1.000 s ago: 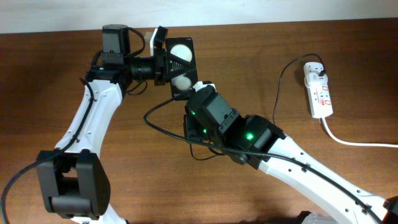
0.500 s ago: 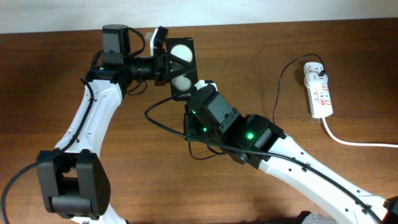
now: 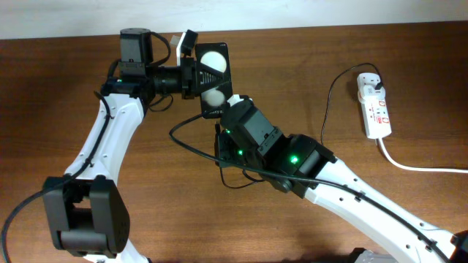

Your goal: Plug charger to phone and switch on socket

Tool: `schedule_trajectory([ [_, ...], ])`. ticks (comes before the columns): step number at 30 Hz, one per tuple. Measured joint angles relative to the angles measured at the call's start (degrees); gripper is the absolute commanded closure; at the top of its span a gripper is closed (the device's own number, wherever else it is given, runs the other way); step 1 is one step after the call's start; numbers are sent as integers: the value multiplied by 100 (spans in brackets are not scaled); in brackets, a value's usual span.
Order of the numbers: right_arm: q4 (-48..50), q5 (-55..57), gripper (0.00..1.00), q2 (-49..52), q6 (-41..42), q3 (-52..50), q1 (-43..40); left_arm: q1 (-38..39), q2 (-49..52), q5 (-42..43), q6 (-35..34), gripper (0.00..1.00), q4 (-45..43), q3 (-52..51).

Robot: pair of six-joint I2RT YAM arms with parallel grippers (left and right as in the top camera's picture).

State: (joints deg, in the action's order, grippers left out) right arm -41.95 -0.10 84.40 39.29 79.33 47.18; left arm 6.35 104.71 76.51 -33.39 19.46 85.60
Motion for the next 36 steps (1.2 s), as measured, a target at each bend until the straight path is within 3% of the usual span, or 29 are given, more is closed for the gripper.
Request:
schedule_trajectory([
  [36,66,-494,96,0,153,0,-264,-61,0,-20,85,100,2,0],
])
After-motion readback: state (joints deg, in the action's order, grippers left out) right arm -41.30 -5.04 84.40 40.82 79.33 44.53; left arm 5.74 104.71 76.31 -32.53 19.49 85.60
